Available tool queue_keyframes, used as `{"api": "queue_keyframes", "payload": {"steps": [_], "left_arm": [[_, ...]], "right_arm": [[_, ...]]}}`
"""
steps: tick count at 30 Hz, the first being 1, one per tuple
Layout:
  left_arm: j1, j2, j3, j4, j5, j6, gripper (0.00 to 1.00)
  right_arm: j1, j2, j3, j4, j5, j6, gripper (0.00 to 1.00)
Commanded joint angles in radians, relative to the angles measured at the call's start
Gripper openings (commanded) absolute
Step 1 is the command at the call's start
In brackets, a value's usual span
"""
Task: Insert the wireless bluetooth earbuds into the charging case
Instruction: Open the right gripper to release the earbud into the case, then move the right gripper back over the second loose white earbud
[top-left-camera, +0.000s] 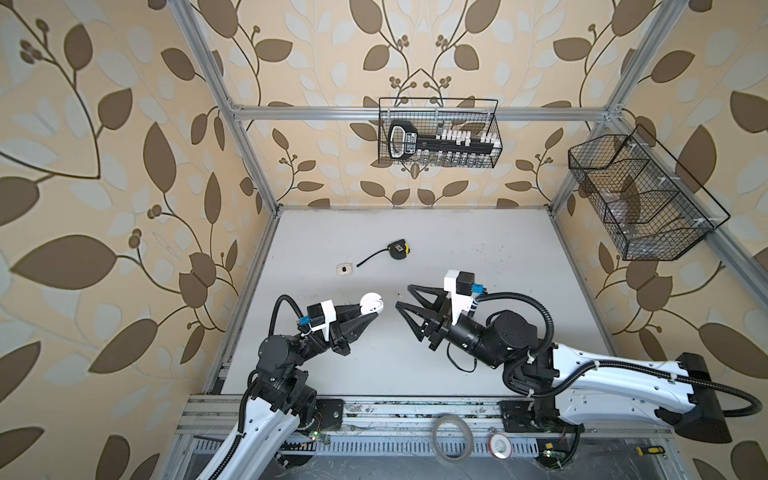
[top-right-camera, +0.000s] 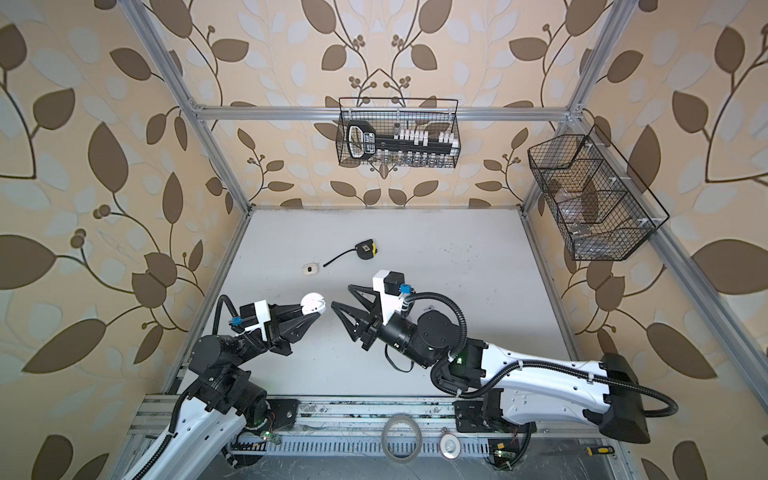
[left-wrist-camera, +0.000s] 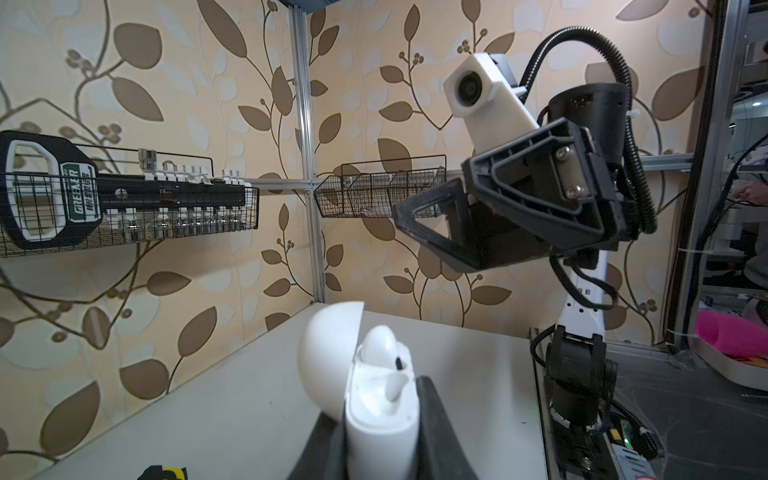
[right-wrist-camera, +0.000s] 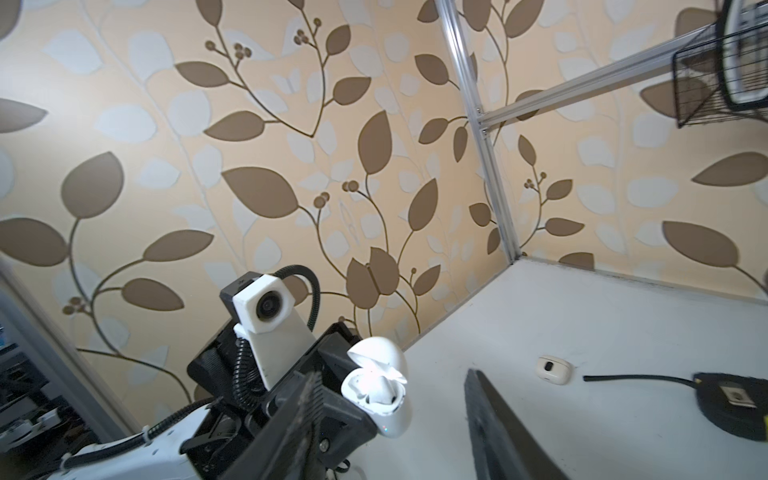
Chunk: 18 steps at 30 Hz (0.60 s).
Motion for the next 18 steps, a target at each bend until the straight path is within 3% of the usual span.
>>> {"api": "queue_keyframes", "payload": {"steps": [1,3,6,10,12,14,18], "left_arm": [[-0.003,0.011,0.054,-0.106,-0.074,0.116,0.00],[-0.003,0.018,0.060,-0.146,-0.125,0.140,0.00],[-0.003,0.047,0.053,-0.155,-0.188,0.153,0.00],[-0.001,0.090,0.067,-0.191,-0.206,0.177,0.00],[-0.001,0.080,0.071,-0.212,-0.180,0.182,0.00],[-0.001,0.047,0.066,-0.220,-0.177,0.174,0.00],[-0.001,-0.027,0.059,-0.270,-0.214,0.180,0.00]], "right_arm": [[-0.081,-0.014,0.044,-0.256,0.138,0.134,0.53],[-0.167,-0.009,0.072,-0.413,0.112,0.254,0.49],[-0.241,0.023,0.135,-0.626,0.050,0.331,0.47],[-0.284,0.197,0.266,-0.866,-0.028,0.223,0.52],[-0.357,0.335,0.328,-0.937,-0.143,0.145,0.48],[-0.399,0.448,0.350,-0.923,-0.212,0.080,0.45],[-0.412,0.691,0.479,-0.926,-0.247,0.011,0.51]]}}
